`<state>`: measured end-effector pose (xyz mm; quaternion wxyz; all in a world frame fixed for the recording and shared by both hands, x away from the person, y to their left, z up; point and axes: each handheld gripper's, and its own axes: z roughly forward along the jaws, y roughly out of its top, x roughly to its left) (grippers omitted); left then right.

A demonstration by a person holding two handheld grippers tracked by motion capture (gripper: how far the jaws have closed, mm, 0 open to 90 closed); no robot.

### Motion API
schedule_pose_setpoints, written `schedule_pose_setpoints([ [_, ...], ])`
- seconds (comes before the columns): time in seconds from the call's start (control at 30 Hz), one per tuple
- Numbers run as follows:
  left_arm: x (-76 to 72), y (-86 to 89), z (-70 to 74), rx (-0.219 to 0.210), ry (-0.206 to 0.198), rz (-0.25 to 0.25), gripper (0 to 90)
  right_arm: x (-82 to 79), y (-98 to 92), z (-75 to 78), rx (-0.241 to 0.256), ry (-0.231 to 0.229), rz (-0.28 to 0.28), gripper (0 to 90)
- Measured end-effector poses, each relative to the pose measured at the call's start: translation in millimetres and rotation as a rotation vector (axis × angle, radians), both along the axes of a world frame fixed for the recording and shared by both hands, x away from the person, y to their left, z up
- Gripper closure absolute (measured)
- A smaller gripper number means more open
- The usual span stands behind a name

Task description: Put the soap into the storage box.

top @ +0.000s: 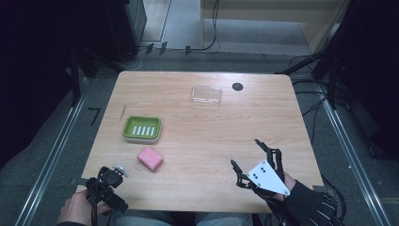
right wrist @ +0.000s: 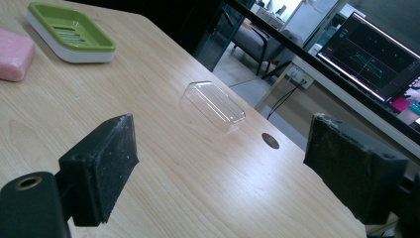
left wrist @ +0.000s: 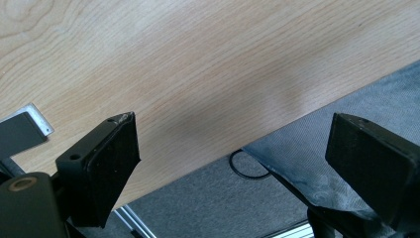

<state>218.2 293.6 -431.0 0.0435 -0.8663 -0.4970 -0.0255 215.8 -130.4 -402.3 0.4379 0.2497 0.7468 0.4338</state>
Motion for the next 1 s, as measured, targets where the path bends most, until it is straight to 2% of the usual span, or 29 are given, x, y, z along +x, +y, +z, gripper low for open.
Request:
schedule_pose_setpoints([
  [0.17, -0.3, -1.8, 2.2, -0.008, -0.012, -0.002, 7.2, -0.3, -0.4, 0.2, -0.003, -0.004, -0.003, 13.2],
  [0.47, 1.8, -3.8, 3.6, -0.014, -0.012, -0.006, 7.2, 0.1, 1.2, 0.0, -0.003, -0.005, 0.001, 13.2],
  [0.6, 4.2, -6.6, 4.7, -0.019, -0.001, -0.018, 7.1, -0.1, 0.6, 0.1, -0.001, -0.004, -0.001, 13.2],
  [0.87, 10.3, -12.9, 6.4, -0.019, -0.012, -0.037, 7.1, 0.3, 0.5, 0.3, 0.004, -0.002, -0.004, 13.2],
  [1.0, 11.4, -14.4, 5.6, -0.019, -0.006, -0.042, 7.1, 1.9, 4.1, -0.1, -0.015, -0.001, 0.011, 13.2],
])
